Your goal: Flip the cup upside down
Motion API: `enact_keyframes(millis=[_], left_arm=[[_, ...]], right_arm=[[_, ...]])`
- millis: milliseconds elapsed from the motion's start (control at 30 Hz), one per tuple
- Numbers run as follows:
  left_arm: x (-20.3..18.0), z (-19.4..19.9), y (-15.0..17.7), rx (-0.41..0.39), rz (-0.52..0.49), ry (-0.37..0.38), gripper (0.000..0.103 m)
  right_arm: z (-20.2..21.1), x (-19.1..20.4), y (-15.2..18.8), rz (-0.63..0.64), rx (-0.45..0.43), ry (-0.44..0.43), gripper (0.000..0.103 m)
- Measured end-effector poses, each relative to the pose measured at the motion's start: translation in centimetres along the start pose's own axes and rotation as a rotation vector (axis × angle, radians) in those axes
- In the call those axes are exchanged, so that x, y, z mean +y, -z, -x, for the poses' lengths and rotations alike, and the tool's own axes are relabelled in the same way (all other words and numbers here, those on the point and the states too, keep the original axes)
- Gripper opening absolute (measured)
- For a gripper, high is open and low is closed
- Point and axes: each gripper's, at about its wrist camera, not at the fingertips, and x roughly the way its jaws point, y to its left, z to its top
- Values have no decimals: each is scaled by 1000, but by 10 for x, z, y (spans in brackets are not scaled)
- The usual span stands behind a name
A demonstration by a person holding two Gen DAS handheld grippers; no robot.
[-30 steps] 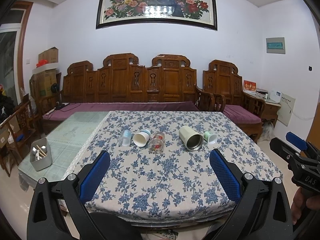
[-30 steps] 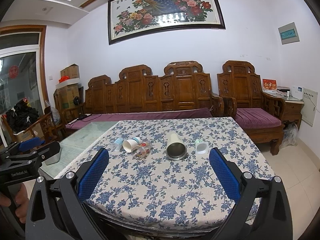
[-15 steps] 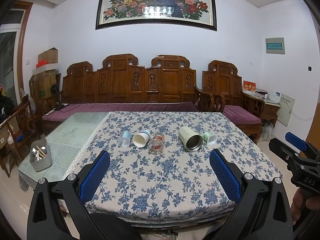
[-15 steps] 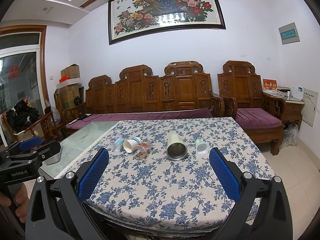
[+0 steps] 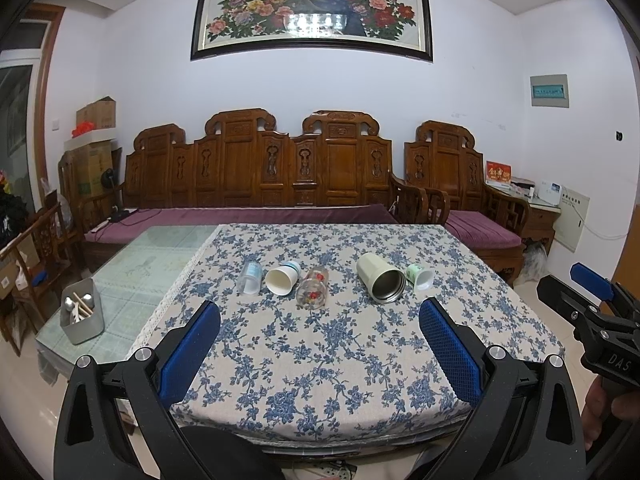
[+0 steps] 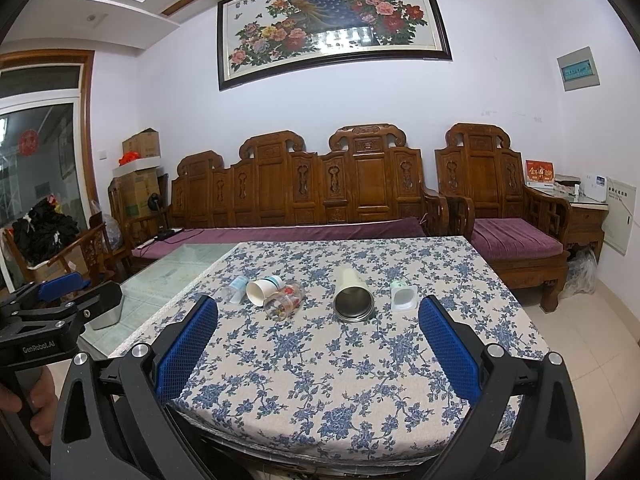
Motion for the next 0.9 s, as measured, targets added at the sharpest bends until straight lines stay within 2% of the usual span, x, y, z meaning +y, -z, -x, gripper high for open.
enact_keyframes(millis=[367, 467, 667, 900], left_arm=[[0, -2, -4, 10, -2, 0, 96], [2, -7, 4, 22, -5, -3, 96], [10, -30, 10, 75, -14, -16, 96], [26, -81, 14, 184, -10, -28, 96]], right_arm=[[0, 6, 0, -1, 8, -5, 101], [-6, -1, 3, -9, 20, -9, 101], [-29, -8, 8, -13, 54, -29, 101], [-79, -6, 15, 17, 121, -66, 101]])
